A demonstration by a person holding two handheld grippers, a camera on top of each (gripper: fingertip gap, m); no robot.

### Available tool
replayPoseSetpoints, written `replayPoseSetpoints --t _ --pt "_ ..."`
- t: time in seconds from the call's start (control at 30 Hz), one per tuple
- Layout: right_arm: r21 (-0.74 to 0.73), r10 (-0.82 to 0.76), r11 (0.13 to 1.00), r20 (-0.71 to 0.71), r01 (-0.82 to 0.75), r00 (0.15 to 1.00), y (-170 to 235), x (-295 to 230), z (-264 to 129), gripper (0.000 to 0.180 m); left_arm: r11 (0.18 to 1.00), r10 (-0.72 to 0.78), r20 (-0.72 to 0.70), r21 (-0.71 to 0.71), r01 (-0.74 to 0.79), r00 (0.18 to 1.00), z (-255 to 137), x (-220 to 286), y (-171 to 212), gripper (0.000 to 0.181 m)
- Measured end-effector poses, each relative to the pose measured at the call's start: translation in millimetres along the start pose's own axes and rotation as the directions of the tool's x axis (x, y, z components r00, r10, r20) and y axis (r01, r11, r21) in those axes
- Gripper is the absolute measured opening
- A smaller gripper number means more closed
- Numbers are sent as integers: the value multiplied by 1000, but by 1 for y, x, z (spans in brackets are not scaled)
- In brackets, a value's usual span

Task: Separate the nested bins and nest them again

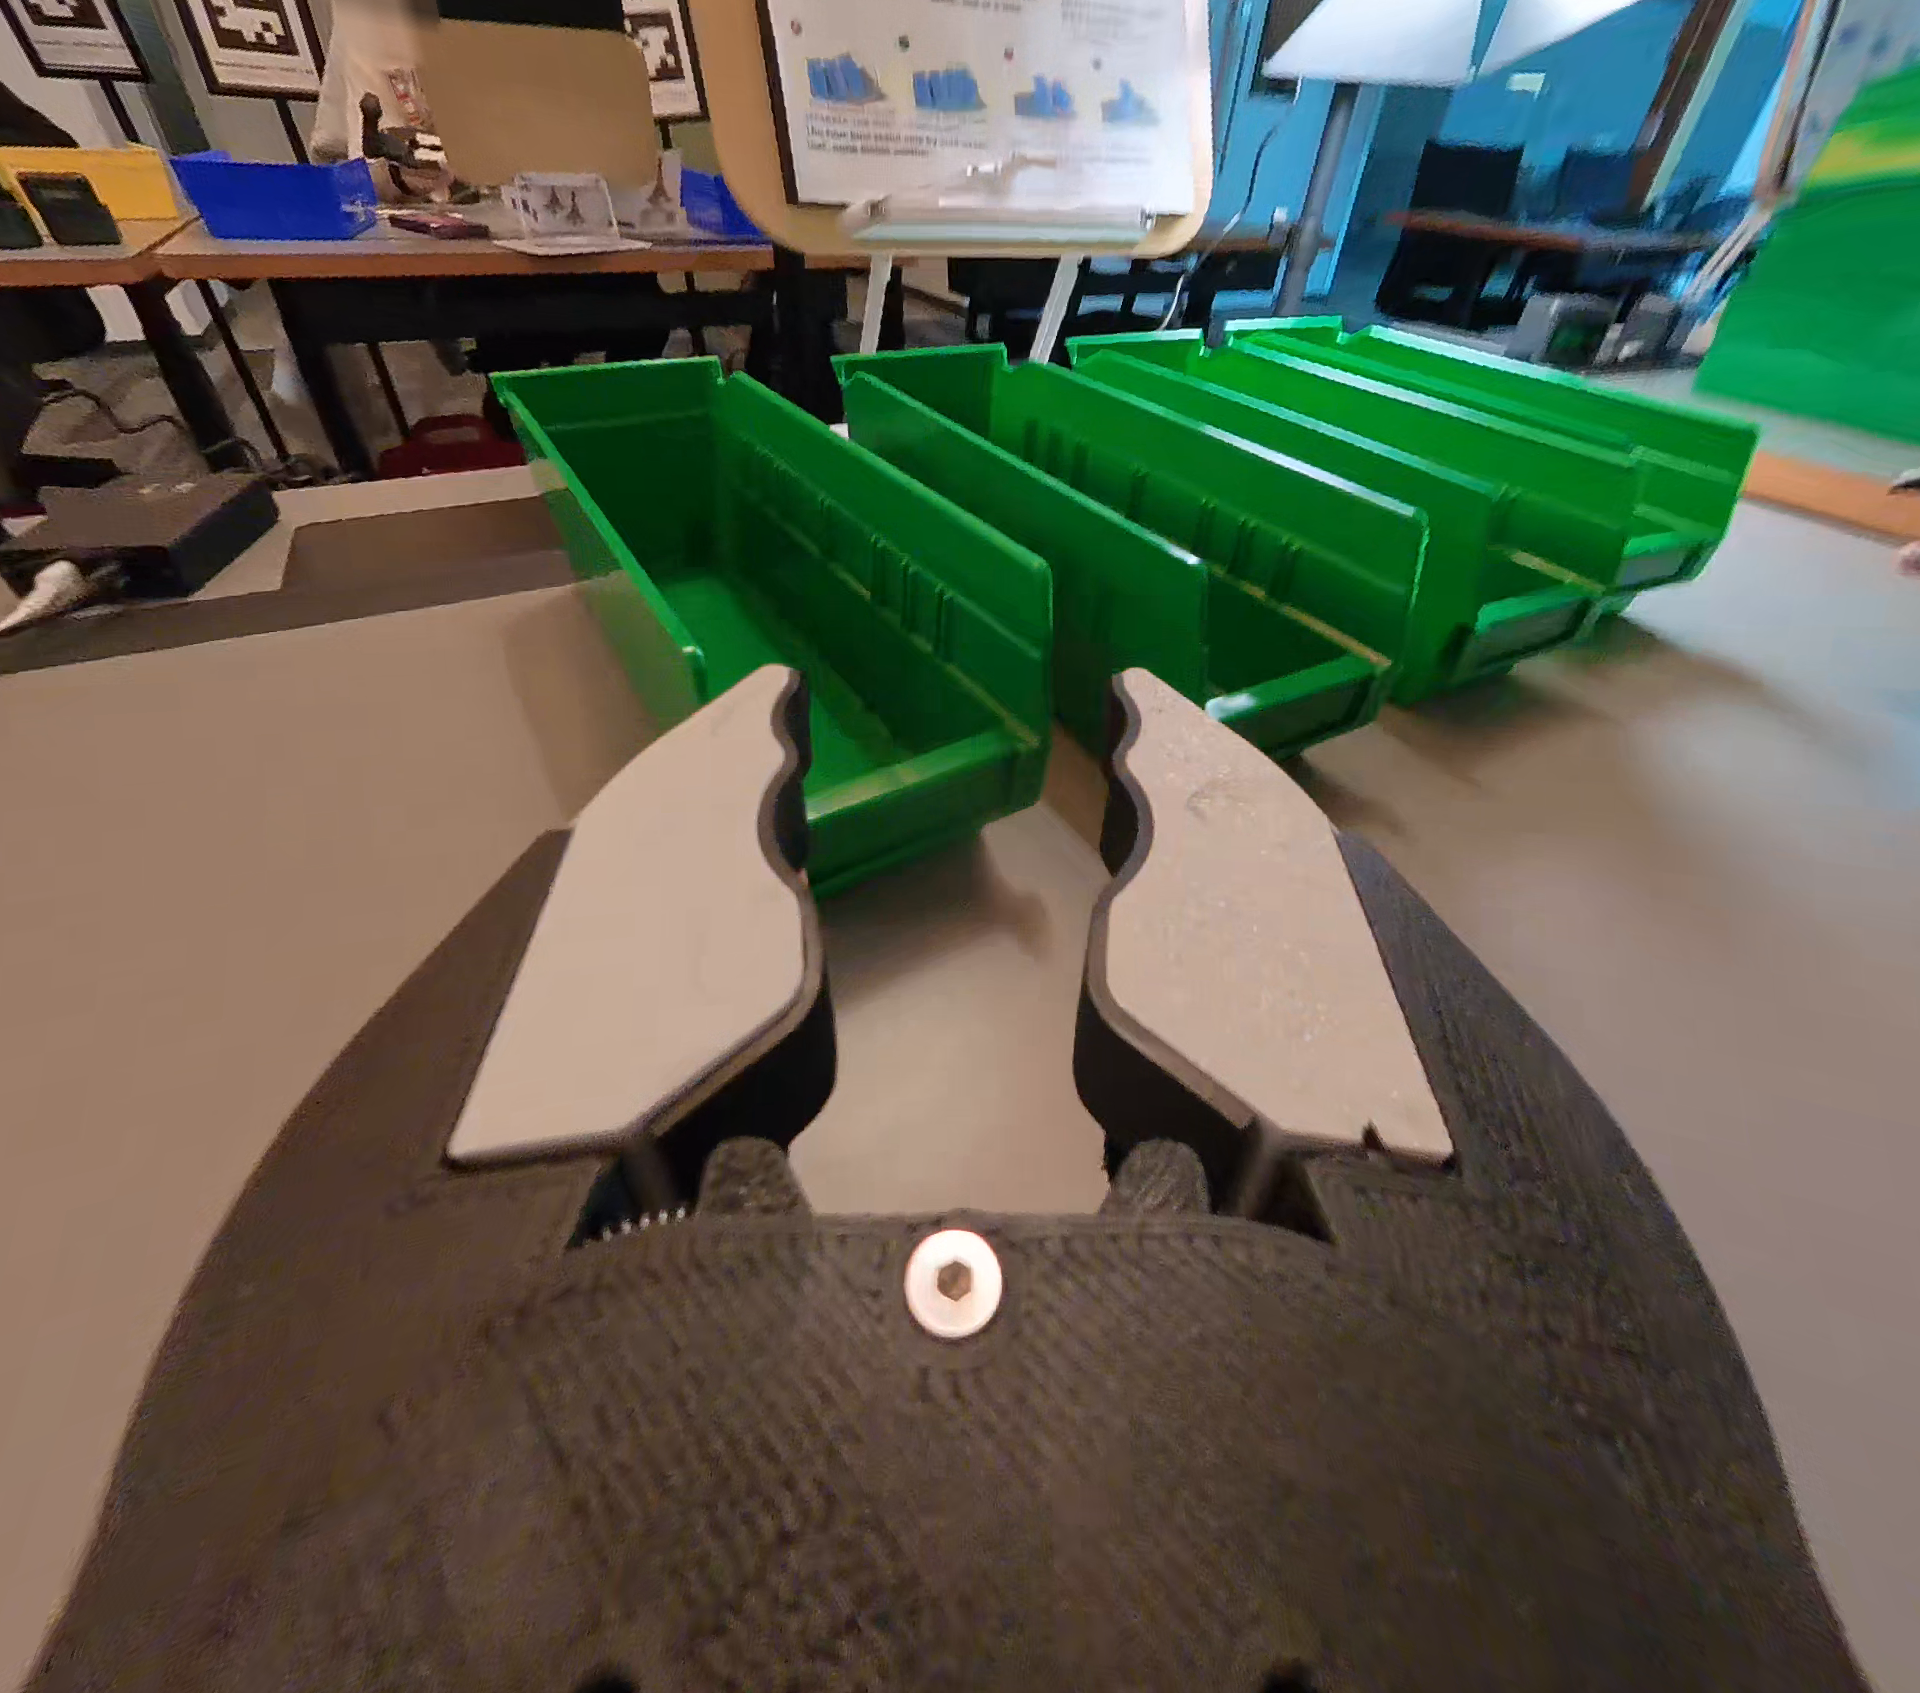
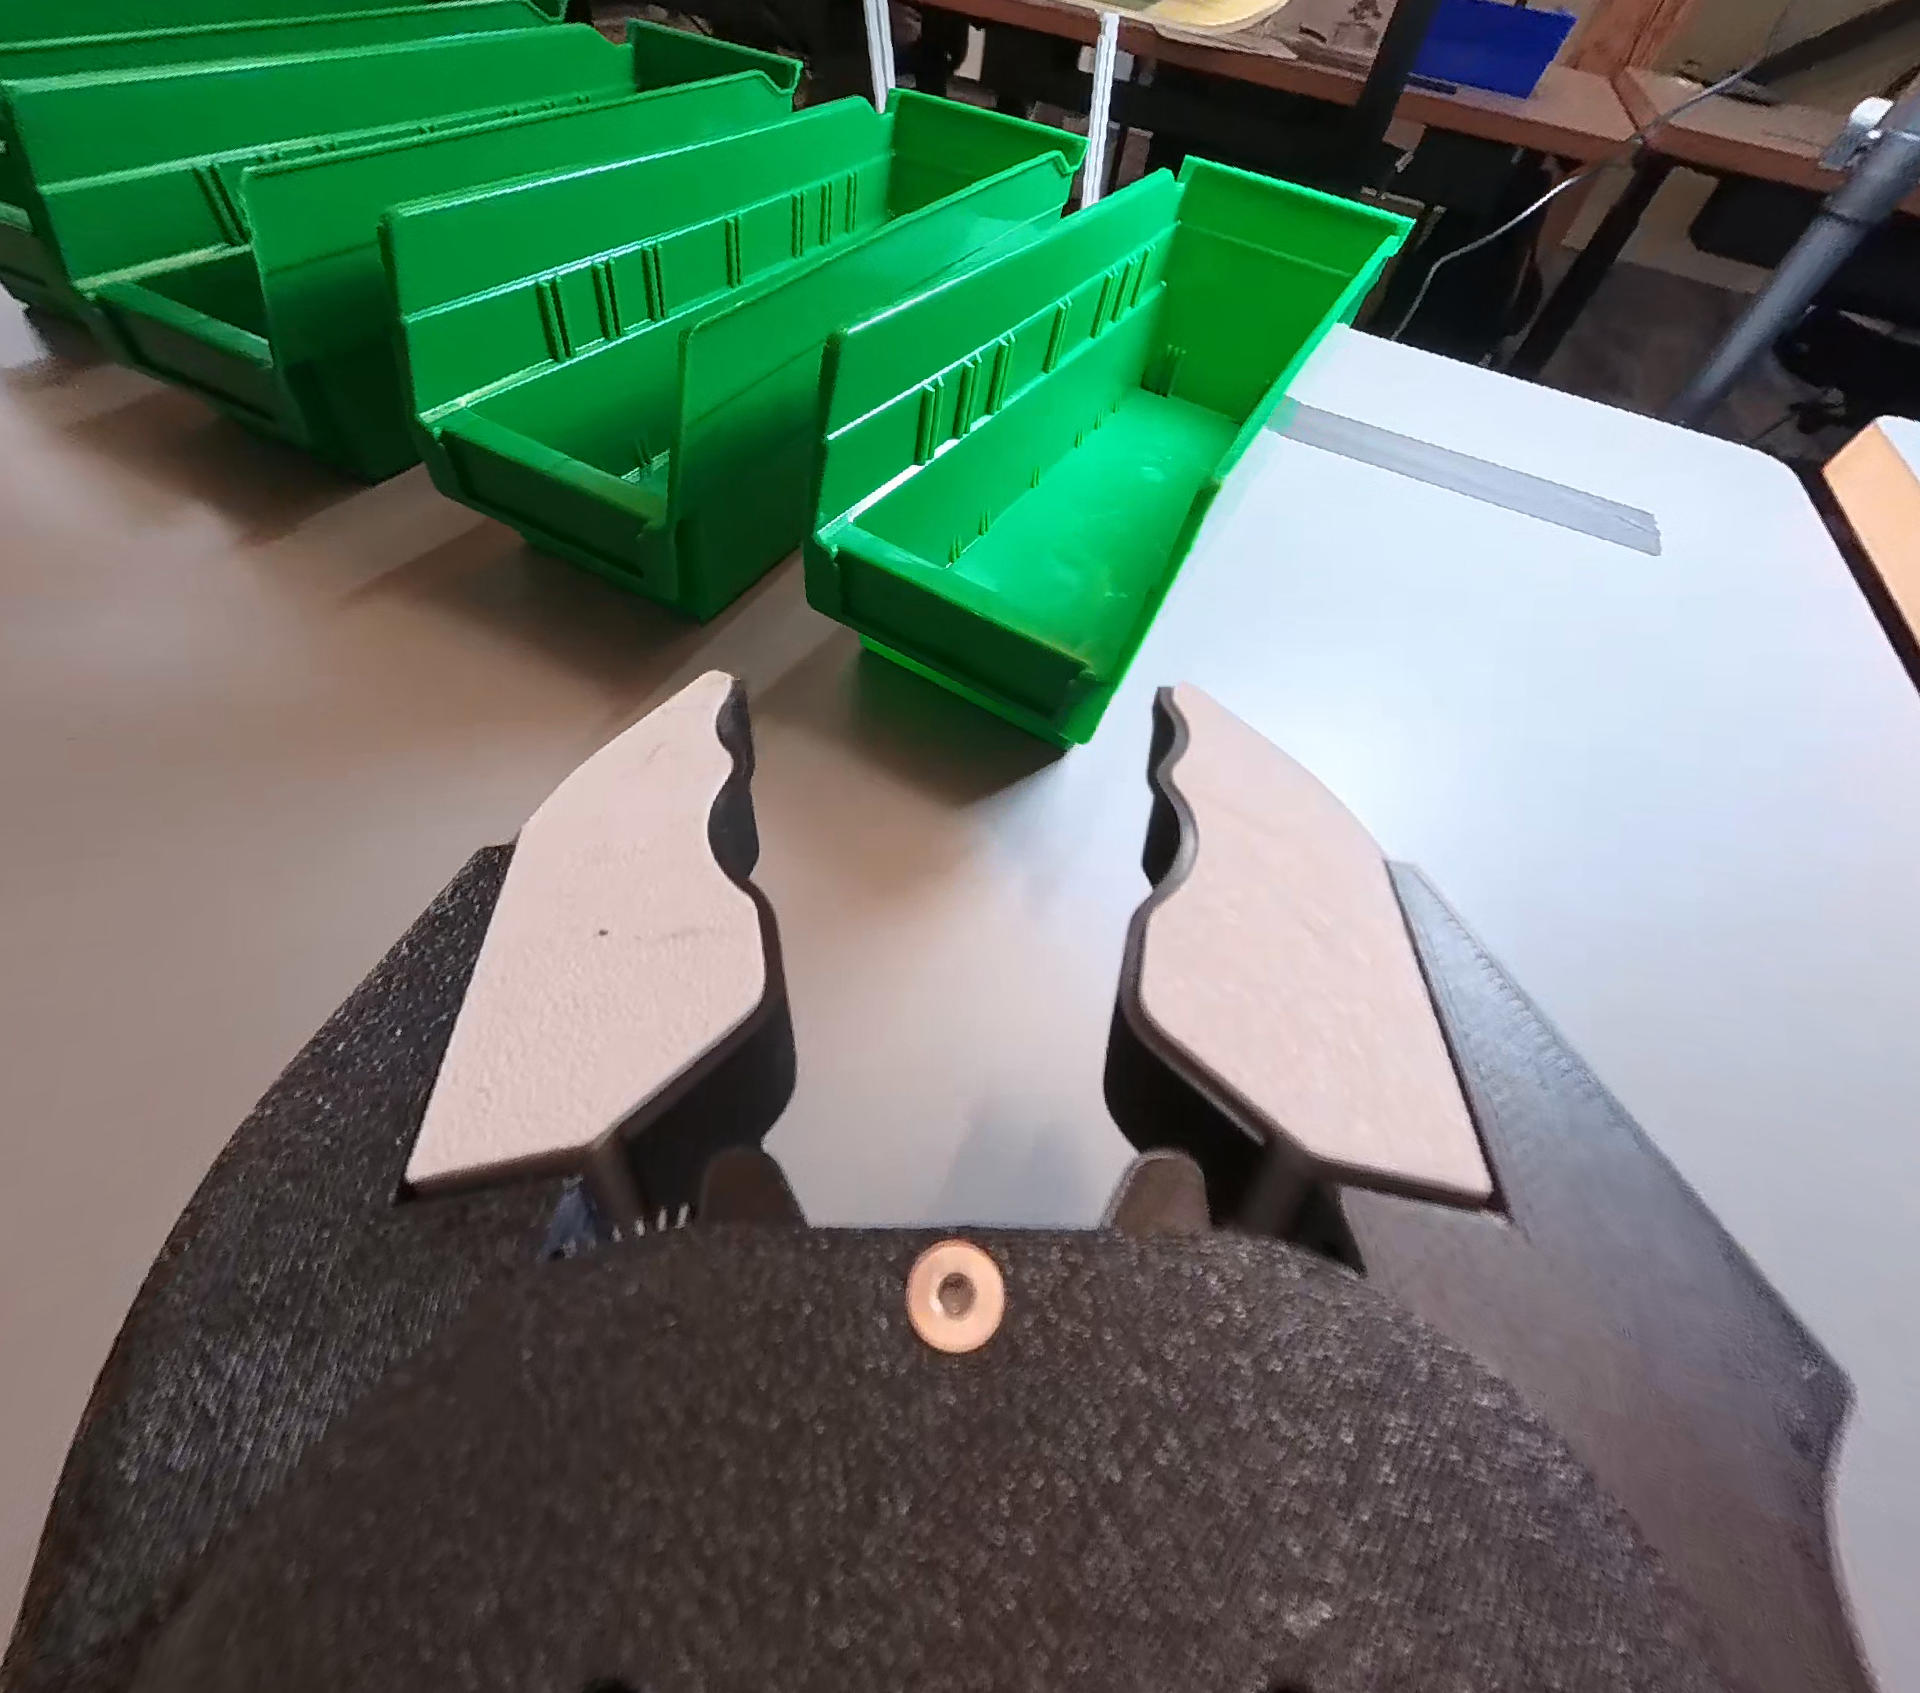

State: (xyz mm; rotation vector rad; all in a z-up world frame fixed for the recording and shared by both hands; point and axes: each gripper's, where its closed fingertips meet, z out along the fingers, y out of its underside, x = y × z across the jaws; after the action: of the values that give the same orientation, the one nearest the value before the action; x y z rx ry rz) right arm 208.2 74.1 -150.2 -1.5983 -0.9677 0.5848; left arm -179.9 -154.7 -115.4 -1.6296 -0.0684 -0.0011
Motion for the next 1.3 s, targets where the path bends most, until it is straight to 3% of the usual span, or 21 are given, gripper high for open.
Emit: replayPoseSetpoints --t 0.07,0.2,0.43,1.3 --pt "16 6 1000 -6 -6 1000 -1 1 -1 76 998 60 1 -20 -60 998 5 1 0 56" --pt "44 14 999 1 -14 1000 -4 1 -5 80 990 41 -53 -129 -48 998 15 8 18 69" --pt "33 -25 999 68 23 997 -2 -11 -4 92 979 73 -77 -183 -86 994 14 13 29 81" --pt "41 -59 998 69 56 996 -1 -15 -6 87 972 134 -83 -186 -147 987 14 20 31 79"
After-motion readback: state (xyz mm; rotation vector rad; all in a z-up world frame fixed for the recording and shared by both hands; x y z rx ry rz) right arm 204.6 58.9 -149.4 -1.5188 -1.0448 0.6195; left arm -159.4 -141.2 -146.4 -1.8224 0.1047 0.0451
